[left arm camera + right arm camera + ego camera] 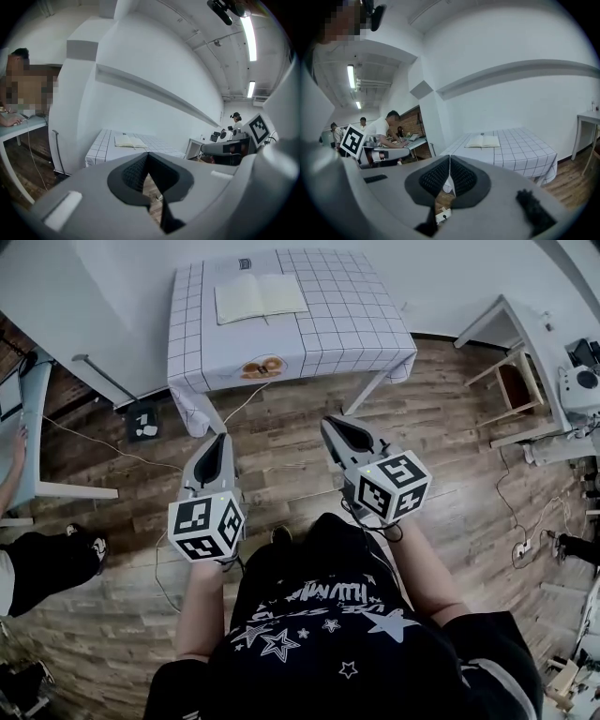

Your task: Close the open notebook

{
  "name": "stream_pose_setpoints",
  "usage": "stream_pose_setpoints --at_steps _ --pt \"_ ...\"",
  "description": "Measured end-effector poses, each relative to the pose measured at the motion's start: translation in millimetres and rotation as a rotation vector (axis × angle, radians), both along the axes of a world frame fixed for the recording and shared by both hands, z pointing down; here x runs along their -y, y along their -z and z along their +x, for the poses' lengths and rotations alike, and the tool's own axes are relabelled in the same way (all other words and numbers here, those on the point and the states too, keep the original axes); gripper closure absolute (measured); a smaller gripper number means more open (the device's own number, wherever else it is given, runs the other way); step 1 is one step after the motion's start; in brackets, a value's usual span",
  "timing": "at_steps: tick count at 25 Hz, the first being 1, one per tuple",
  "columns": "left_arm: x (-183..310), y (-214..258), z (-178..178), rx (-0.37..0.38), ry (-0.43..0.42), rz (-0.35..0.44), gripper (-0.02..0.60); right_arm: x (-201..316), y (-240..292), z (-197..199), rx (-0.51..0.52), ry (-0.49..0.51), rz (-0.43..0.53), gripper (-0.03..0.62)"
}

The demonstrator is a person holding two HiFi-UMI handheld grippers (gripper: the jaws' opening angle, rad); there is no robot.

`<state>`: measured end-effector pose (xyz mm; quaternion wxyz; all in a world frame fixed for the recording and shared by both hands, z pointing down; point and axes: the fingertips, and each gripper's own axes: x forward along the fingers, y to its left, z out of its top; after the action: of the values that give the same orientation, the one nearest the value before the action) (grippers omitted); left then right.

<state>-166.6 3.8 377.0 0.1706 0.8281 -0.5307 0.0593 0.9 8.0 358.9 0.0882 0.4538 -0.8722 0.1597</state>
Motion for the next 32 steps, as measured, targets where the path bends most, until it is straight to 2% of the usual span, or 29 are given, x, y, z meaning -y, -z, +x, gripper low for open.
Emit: stream_pose_setpoints --at_steps 8,18,23,28,32 --pt "27.1 -11.1 -2.6 0.021 0.014 -0.011 0.572 41.8 -18.6 0.8 0.021 0.014 -0.027 0.579" --pt "111.8 -8.1 -20.5 0.06 0.127 -0.016 0.572 161.3 -21.6 -11.0 0.071 0.115 -0.031 0.579" --pt "136.6 -8.4 -11.0 0.072 0.169 -0.005 0.572 197.2 -20.2 -9.6 0.089 0.165 -0.009 0.579" --pt "185.8 -6.8 1.8 0.075 0.185 -0.026 0.572 250.1 -21.4 -4.3 0.098 0.196 -0.04 0.579" --pt "204.7 -5.4 11.1 0.08 0.192 -0.01 0.572 278.0 -24.5 4.1 0.103 0.213 -0.041 0.579"
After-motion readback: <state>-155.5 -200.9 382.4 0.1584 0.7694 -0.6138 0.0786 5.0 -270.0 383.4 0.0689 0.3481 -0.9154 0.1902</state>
